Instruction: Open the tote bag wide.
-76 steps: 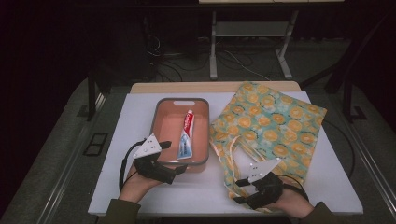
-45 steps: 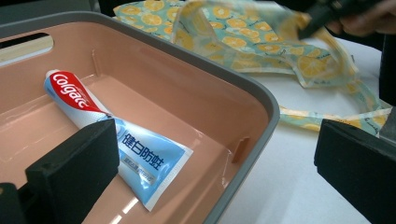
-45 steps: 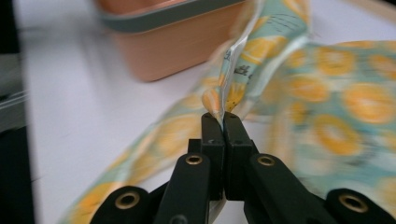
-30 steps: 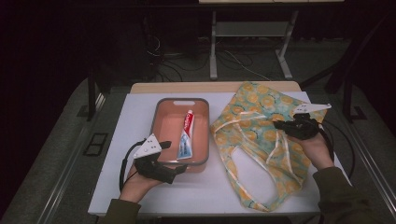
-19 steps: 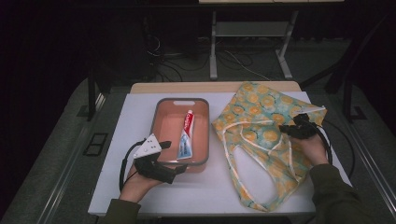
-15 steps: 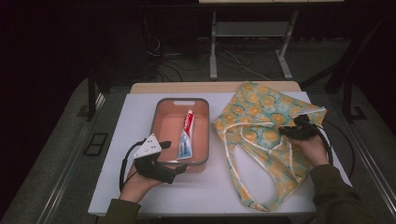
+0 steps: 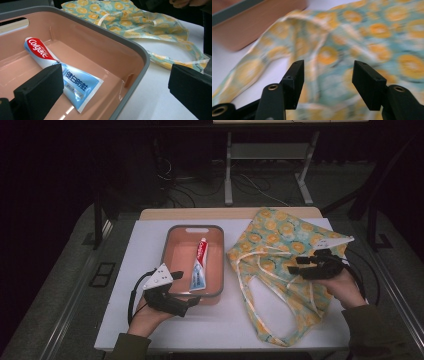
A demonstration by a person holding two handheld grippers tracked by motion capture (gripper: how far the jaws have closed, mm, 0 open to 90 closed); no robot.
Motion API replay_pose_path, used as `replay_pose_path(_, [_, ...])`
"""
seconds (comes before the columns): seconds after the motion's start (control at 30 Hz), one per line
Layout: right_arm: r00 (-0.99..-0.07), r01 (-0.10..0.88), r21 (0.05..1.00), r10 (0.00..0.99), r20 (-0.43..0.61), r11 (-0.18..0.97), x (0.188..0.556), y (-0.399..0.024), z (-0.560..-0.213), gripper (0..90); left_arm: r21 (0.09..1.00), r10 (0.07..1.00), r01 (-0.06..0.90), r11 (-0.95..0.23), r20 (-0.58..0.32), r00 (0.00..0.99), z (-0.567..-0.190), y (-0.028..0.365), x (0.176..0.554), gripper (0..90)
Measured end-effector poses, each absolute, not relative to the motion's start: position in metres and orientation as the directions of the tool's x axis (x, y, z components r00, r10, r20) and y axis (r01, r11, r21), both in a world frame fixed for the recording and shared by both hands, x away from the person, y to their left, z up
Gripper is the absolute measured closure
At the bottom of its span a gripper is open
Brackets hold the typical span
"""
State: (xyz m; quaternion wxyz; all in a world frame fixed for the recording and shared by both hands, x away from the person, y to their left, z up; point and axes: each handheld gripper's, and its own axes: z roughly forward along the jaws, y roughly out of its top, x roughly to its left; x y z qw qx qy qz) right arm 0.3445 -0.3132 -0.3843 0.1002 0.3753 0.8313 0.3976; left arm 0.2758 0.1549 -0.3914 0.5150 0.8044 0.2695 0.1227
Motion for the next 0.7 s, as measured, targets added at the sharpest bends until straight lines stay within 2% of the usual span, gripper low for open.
replay_pose_path(0.03, [-0.723, 0.534, 0.717, 0.681, 0.112, 0.448, 0.339, -0.305, -0.392, 40.4, 0.895, 0.560, 0.308, -0.324, -0.081, 0.824, -0.391, 0.155, 0.276, 0.0])
replay_pose_path(0.1, [-0.734, 0.534, 0.703, 0.670, 0.109, 0.470, 0.339, -0.301, -0.397, 39.6, 0.894, 0.560, 0.306, -0.326, -0.079, 0.825, -0.391, 0.155, 0.276, 0.0])
replay_pose_path(0.23, [-0.752, 0.539, 0.656, 0.653, 0.093, 0.528, 0.346, -0.290, -0.416, 44.3, 0.894, 0.560, 0.306, -0.326, -0.078, 0.825, -0.391, 0.155, 0.276, 0.0])
replay_pose_path(0.4, [-0.765, 0.564, 0.584, 0.636, 0.101, 0.584, 0.360, -0.287, -0.440, 62.6, 0.895, 0.560, 0.308, -0.323, -0.081, 0.824, -0.391, 0.155, 0.276, 0.0])
replay_pose_path(0.53, [-0.782, 0.551, 0.594, 0.612, 0.122, 0.586, 0.360, -0.287, -0.441, 85.9, 0.895, 0.560, 0.308, -0.323, -0.082, 0.824, -0.391, 0.155, 0.276, 0.0])
replay_pose_path(0.57, [-0.788, 0.550, 0.595, 0.600, 0.137, 0.587, 0.360, -0.288, -0.442, 89.4, 0.895, 0.560, 0.308, -0.323, -0.081, 0.824, -0.391, 0.155, 0.276, 0.0])
replay_pose_path(0.7, [-0.801, 0.557, 0.587, 0.568, 0.191, 0.588, 0.354, -0.284, -0.442, 90.0, 0.894, 0.559, 0.307, -0.325, -0.080, 0.825, -0.391, 0.155, 0.276, 0.0])
